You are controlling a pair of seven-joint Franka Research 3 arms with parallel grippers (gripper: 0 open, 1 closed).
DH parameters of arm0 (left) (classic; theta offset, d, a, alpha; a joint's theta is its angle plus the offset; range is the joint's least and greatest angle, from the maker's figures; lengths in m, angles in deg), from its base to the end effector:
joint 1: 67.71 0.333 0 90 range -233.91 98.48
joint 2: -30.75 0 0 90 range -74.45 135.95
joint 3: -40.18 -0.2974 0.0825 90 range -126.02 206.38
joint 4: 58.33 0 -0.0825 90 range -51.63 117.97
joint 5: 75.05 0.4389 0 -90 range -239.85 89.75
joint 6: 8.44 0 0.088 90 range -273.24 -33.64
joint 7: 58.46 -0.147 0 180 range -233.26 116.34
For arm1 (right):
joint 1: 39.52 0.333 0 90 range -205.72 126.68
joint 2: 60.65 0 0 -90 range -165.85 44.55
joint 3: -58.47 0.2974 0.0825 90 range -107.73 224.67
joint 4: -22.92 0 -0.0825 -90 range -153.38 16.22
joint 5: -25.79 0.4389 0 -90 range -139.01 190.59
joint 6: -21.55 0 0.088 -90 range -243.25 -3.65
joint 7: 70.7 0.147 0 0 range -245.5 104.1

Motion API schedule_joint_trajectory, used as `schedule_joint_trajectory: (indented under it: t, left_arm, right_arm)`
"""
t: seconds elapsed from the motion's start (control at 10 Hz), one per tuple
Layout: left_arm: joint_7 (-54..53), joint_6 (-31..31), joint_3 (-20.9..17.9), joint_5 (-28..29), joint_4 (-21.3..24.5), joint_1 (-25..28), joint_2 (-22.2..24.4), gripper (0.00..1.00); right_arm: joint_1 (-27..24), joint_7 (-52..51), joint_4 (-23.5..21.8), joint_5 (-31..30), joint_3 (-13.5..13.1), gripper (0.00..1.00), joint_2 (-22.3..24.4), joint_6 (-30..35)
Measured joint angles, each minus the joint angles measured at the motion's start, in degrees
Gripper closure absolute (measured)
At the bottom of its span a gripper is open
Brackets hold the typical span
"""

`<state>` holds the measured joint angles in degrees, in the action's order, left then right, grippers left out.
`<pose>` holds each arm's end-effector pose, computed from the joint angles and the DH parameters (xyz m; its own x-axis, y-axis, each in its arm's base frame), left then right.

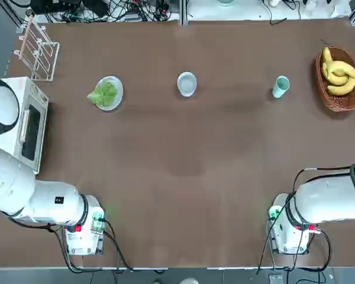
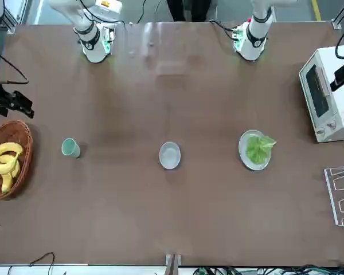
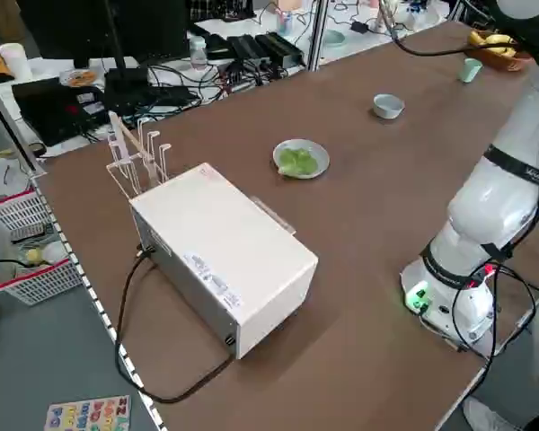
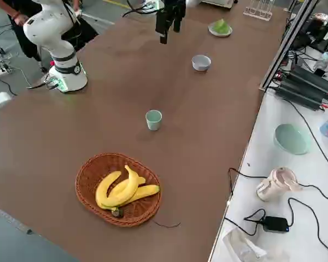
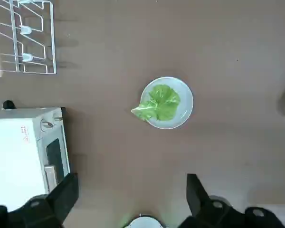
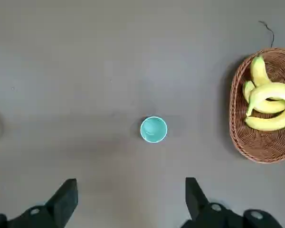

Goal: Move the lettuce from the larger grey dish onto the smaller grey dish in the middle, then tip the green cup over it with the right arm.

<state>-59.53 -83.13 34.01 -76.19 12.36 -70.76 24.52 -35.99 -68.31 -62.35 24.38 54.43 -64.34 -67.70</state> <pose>0.6046 0.0256 0.6494 0.9988 0.0303 -0.0381 0.0306 -0.9995 0.0084 0.6275 -0.0081 0.5685 0.9987 -0.0507 0.0064 -0.0509 -0.9983 0.0289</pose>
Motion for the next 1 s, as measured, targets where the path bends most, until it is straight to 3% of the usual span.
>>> schedule_joint_trajectory:
  t: [0.6, 1.0]
  left_arm:
    - [-0.14, -0.23, 0.57, 0.00, 0.72, 0.27, -1.01, 0.00]
    - [0.93, -9.07, 0.55, 0.00, 3.94, 0.91, -10.21, 0.00]
  right_arm:
    - [0.47, -2.89, -1.52, 0.58, 0.86, 0.00, 0.00, -0.76]
    - [-0.40, -12.29, -2.54, 3.23, 0.45, 0.00, 0.00, -0.60]
